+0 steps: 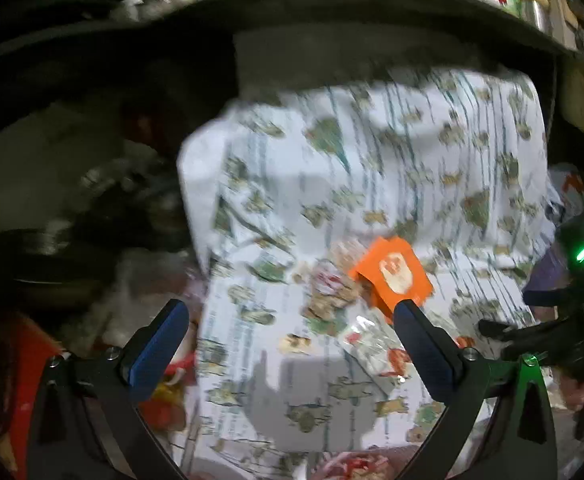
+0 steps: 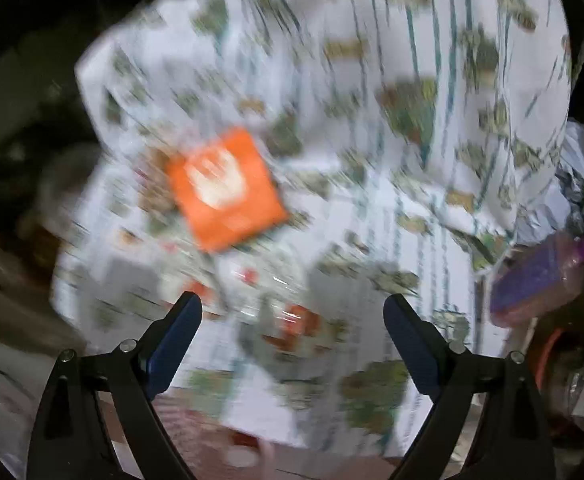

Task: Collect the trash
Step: 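Grasp a clear sauce packet with the right tool while the left grasps another packet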

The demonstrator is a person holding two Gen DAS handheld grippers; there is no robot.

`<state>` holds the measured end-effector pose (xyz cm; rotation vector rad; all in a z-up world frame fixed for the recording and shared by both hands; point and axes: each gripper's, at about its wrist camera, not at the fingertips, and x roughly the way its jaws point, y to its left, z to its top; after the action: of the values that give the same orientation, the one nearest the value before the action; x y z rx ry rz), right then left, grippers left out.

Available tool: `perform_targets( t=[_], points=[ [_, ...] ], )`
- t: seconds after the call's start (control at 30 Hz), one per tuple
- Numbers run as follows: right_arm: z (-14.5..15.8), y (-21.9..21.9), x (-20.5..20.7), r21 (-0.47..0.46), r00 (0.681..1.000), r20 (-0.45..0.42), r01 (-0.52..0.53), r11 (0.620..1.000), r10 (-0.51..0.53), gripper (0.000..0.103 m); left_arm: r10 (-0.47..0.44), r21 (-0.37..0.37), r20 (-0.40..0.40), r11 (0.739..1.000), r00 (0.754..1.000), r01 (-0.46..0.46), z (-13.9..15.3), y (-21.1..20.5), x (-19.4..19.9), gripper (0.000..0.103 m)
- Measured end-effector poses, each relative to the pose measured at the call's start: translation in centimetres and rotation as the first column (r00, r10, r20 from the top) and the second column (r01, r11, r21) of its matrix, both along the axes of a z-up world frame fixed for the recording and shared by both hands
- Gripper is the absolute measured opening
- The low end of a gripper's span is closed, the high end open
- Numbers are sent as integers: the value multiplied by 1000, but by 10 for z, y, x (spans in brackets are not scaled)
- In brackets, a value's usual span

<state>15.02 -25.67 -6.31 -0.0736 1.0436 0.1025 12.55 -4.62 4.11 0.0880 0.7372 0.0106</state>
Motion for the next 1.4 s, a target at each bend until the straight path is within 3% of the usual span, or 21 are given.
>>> perform_targets(
  t=[0.13,0.27,0.37,0.47,0.7,0.77,0.83,1.07,1.17,1.4],
  points=[
    [-33,-2,16,-59,996,-86,-39,998,34,91,-34,-73,-148,997,988,23,-32,-7,35,103],
    [-57,-6,26,-33,987,-156,-35,999,29,91,17,-120,-293,991,956,-55,-70,-9,67,103],
    [-71,-4,31,3,978,-200,-54,999,54,91,27,-127,-351,989,936,-76,-88,-12,81,103],
    [-80,1,33,-37,975,-207,-85,996,75,91,40,-107,-380,991,924,-87,-100,-17,91,103],
    [-92,9,41,-26,969,-222,-112,993,104,91,54,-172,-484,973,873,-155,-126,-10,104,103],
    [-92,9,43,-26,975,-196,-106,994,99,86,55,-195,-502,965,863,-175,-134,-9,106,103],
    [-89,9,44,-23,980,-178,-96,995,90,67,49,-202,-511,964,858,-175,-139,-11,107,103],
    [-66,-3,39,10,979,-179,-93,996,93,66,8,-256,-565,949,825,-184,-156,-35,115,103],
    [-51,-20,38,4,977,-213,-28,1000,28,66,-2,-277,-581,941,814,-195,-163,-44,117,103],
    [-21,-74,36,182,981,-187,88,979,-53,66,28,-238,-619,946,785,-221,-189,-61,126,102]
  ],
)
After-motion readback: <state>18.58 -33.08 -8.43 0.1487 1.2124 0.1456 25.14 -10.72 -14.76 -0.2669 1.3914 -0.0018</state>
